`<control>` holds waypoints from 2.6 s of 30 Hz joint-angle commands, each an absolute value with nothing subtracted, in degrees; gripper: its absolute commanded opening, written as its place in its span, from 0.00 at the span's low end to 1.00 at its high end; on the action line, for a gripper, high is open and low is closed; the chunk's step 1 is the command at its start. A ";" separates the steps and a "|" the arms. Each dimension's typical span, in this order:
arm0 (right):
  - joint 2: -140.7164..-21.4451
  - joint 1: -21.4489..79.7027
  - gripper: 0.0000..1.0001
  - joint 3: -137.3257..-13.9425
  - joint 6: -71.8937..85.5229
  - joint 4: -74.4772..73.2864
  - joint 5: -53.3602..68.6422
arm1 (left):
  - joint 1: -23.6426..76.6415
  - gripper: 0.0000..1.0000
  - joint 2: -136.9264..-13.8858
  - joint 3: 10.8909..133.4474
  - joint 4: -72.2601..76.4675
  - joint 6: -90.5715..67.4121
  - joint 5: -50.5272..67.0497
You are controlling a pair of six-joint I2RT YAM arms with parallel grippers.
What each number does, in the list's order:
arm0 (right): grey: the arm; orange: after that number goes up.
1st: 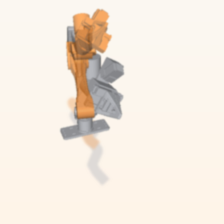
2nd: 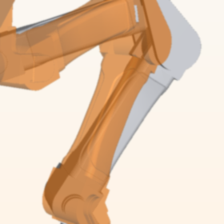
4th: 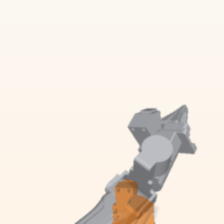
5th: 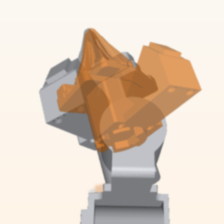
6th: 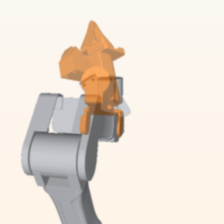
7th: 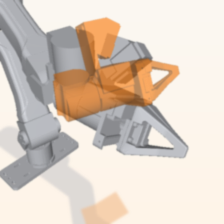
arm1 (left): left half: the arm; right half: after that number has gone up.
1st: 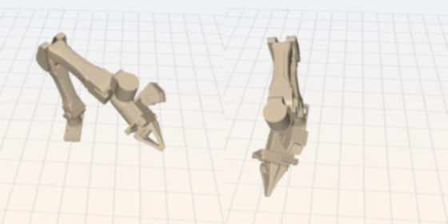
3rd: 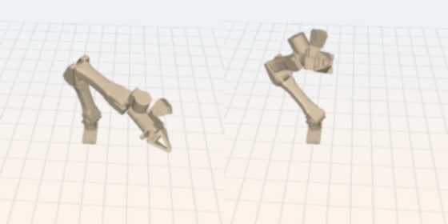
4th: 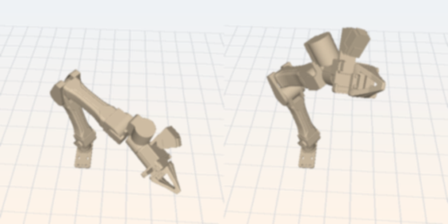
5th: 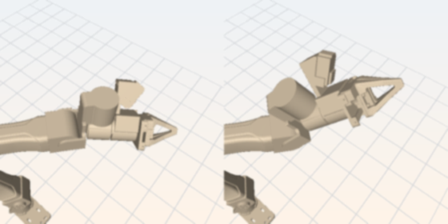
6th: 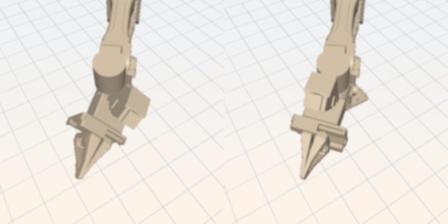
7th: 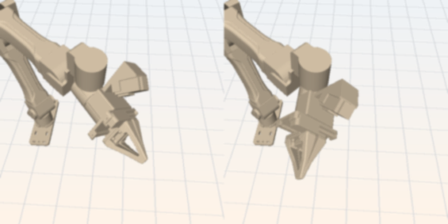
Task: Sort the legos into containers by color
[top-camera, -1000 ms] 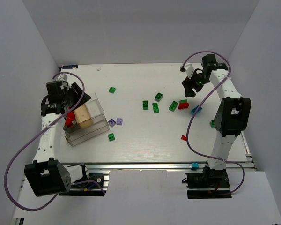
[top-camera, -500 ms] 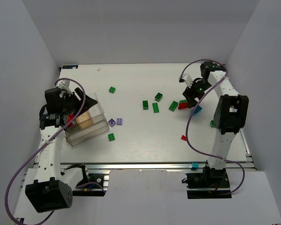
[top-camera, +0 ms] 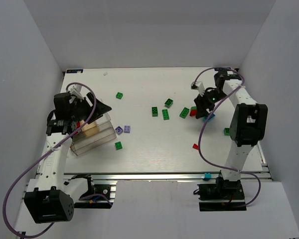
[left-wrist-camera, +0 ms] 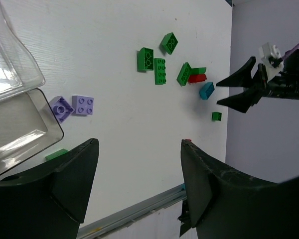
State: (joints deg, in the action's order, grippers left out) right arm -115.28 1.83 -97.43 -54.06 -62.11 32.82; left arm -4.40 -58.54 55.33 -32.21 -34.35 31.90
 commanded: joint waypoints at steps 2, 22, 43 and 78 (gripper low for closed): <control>-103.91 3.77 0.68 -86.69 -65.30 -70.68 39.73 | -2.37 0.77 -59.24 56.60 -30.15 -35.16 32.96; -82.97 20.92 0.72 -48.69 -33.40 -30.41 8.00 | 0.53 0.77 -55.37 55.28 -36.12 -34.89 25.58; -83.32 22.32 0.58 -46.68 -38.84 -38.15 12.75 | 0.53 0.78 -52.56 55.55 -39.99 -34.19 22.68; -131.86 48.40 0.00 -123.97 -0.82 -11.09 44.74 | 0.00 0.78 -38.76 68.99 -32.41 -40.87 12.83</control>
State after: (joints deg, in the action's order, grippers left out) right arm -123.59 44.40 -112.97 -15.20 -20.88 41.06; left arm 0.19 -37.91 66.19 -29.71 -40.82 14.59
